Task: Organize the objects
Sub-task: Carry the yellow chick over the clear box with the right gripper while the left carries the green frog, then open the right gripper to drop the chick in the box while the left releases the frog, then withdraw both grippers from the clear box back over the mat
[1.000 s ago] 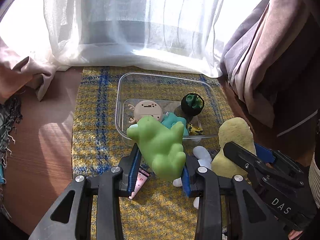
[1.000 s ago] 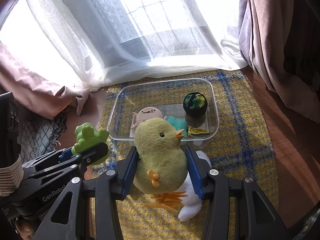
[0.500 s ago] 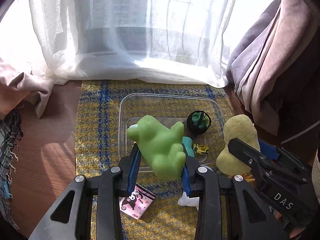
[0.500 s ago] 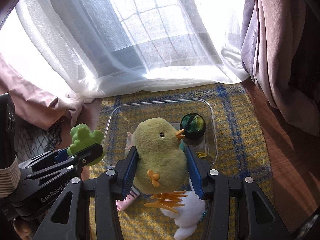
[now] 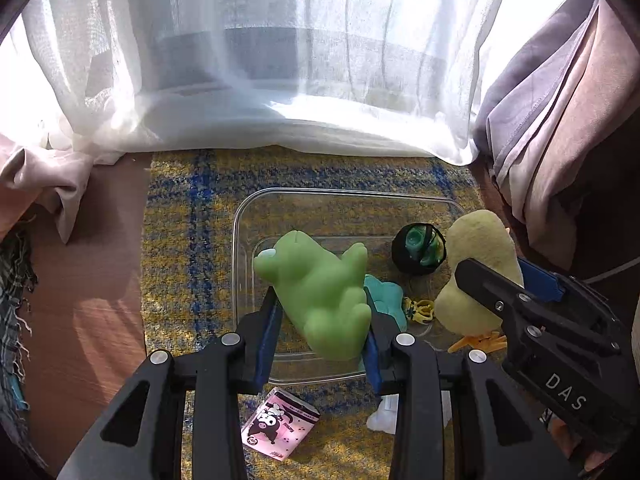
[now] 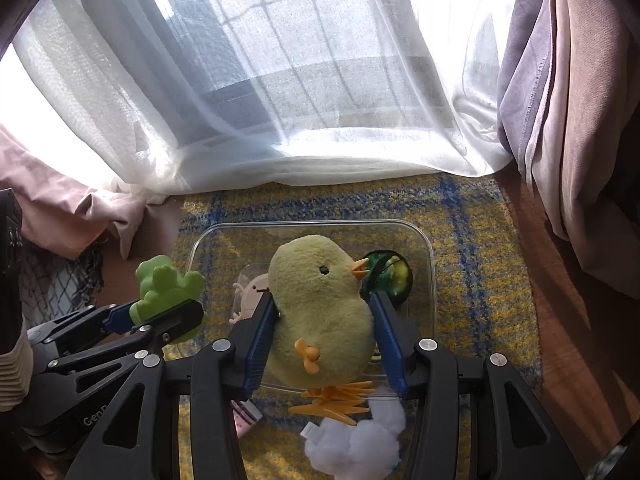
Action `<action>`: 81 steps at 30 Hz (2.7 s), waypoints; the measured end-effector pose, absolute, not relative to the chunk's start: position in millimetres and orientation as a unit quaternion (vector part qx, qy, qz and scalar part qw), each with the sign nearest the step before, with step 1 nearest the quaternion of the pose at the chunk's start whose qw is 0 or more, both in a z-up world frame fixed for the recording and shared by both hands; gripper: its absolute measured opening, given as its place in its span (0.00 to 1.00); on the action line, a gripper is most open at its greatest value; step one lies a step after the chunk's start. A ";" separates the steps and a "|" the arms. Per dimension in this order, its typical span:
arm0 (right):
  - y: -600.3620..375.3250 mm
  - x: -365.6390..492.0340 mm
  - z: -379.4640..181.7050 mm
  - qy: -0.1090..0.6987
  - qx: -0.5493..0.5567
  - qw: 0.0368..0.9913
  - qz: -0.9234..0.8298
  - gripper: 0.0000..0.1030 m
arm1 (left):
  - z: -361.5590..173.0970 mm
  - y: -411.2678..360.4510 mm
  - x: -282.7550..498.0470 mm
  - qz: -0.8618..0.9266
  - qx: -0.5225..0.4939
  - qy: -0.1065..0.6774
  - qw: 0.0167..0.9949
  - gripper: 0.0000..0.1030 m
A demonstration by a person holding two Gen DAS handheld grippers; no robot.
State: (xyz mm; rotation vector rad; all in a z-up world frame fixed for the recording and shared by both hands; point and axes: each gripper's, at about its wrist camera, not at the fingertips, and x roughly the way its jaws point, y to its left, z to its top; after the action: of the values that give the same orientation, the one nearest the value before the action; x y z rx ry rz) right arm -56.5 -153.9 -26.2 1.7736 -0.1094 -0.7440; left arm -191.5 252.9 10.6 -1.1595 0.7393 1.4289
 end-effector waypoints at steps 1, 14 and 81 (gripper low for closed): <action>-156.2 -54.4 -28.1 -0.043 0.757 0.571 -0.315 0.47 | 6.4 255.0 -192.3 0.601 -0.493 0.314 0.545 0.35; -180.8 -23.5 -50.4 -0.012 0.763 0.578 -0.289 0.47 | -31.6 269.7 -189.3 0.575 -0.517 0.346 0.532 0.35; -49.4 -52.9 8.6 -0.007 0.753 0.579 -0.313 0.64 | 30.0 119.7 -177.2 0.653 -0.446 0.311 0.527 0.92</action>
State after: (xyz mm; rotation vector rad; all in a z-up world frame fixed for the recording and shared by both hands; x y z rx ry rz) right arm -52.9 -49.4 8.6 1.7615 -0.0160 -0.7326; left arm -177.2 119.7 30.0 -1.0659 0.7439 1.5618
